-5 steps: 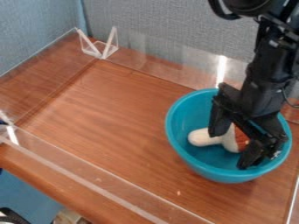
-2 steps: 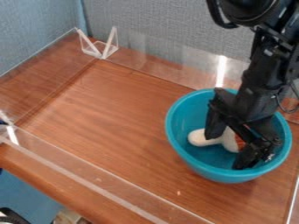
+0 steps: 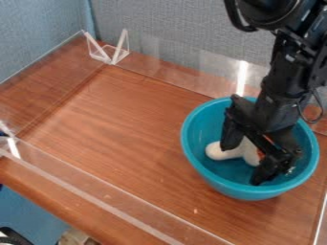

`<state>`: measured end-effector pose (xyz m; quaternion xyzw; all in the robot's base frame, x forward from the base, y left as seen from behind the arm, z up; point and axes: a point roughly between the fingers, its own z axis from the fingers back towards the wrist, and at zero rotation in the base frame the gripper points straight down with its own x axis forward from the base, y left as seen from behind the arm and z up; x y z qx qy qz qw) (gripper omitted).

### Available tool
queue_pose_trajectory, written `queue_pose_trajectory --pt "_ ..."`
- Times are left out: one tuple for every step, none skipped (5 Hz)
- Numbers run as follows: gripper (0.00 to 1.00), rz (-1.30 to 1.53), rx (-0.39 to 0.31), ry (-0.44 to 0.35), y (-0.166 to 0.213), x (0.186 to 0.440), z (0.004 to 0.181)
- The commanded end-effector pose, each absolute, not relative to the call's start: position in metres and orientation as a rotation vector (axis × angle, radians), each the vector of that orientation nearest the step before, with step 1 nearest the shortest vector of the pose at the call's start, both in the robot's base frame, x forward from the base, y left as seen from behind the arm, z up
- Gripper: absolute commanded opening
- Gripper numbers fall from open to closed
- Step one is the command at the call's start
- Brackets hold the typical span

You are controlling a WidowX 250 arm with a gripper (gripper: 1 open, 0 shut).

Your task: Remove the mushroom from inside the blue bowl and put it on the table

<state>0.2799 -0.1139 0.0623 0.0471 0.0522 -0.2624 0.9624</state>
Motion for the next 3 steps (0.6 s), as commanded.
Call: queue_pose_trajectory --pt "1.0 -0.507 0.102 0.063 -0.108 0.287 0.076" --pt "1.0 -0.496 0.115 0.052 -0.105 0.288 0.081" --pt "1.0 -0.485 0.128 0.039 -0.101 0.288 0.088"
